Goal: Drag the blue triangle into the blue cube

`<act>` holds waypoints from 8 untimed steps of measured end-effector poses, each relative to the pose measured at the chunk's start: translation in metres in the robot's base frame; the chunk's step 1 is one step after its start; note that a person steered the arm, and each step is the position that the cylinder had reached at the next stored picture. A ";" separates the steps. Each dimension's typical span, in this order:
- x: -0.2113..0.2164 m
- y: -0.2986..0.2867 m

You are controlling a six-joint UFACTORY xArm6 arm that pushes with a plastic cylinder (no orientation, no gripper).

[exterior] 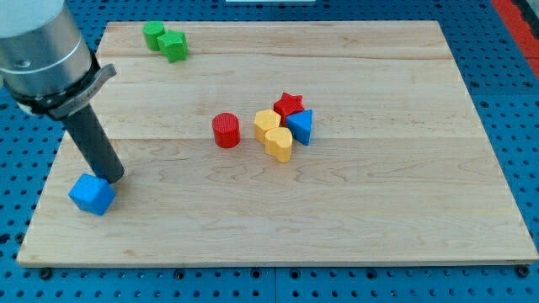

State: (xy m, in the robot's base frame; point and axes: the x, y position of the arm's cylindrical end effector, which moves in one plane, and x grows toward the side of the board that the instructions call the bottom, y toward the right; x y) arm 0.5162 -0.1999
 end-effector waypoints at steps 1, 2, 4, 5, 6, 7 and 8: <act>0.021 0.014; 0.023 0.069; 0.016 0.165; -0.008 0.214; -0.044 0.257; -0.085 0.282; -0.116 0.280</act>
State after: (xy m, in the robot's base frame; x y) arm 0.4000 0.0803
